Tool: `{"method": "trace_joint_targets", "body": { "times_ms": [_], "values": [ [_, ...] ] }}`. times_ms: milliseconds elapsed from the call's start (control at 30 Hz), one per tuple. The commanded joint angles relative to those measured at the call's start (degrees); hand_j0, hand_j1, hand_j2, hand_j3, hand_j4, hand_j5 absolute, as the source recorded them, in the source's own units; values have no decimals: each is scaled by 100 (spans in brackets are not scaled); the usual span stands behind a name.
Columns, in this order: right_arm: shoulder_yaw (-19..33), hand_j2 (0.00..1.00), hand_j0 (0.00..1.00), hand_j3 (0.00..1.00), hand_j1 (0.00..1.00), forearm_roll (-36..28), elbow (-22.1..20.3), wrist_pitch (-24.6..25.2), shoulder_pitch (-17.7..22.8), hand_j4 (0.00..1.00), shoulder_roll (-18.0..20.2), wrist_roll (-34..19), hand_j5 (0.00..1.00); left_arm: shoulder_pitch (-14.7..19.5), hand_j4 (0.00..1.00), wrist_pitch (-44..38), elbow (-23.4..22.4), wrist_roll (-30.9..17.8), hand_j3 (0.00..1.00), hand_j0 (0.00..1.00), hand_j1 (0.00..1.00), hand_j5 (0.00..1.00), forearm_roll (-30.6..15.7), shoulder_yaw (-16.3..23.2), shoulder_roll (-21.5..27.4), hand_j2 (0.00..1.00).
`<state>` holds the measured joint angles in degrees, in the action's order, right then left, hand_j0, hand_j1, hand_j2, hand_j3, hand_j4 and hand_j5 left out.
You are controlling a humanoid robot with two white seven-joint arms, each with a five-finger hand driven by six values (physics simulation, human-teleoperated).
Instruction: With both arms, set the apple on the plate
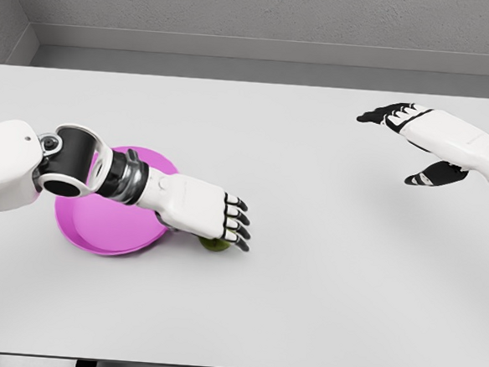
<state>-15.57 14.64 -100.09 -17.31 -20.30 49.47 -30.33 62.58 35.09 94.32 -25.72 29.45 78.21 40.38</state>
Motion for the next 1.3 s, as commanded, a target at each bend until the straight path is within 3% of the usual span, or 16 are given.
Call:
{"method": "trace_joint_targets", "body": {
  "times_ms": [0,467,900,967,1267],
  "values": [
    [1,100,100,100,100,-22,-2,8,0,100,10,0,100,0,100,-9,-19,-3,100,100,100,100,-18,1,-21,100],
    [1,100,100,100,100,-14,-2,8,0,100,10,9,100,9,100,-9,-19,-12,100,100,100,100,79,98,-57,100],
    [1,100,100,100,100,-22,-2,8,0,100,-17,1,100,35,65,-9,-10,-11,65,65,65,65,61,168,-100,65],
    [1,100,100,100,100,-22,-2,8,0,100,-17,9,100,35,64,-9,-10,-12,64,64,64,64,70,177,-100,64],
    [1,100,100,100,100,-22,-2,8,0,100,-25,9,100,35,43,-9,-63,-12,43,43,43,43,193,185,-100,43]
  ]
}}
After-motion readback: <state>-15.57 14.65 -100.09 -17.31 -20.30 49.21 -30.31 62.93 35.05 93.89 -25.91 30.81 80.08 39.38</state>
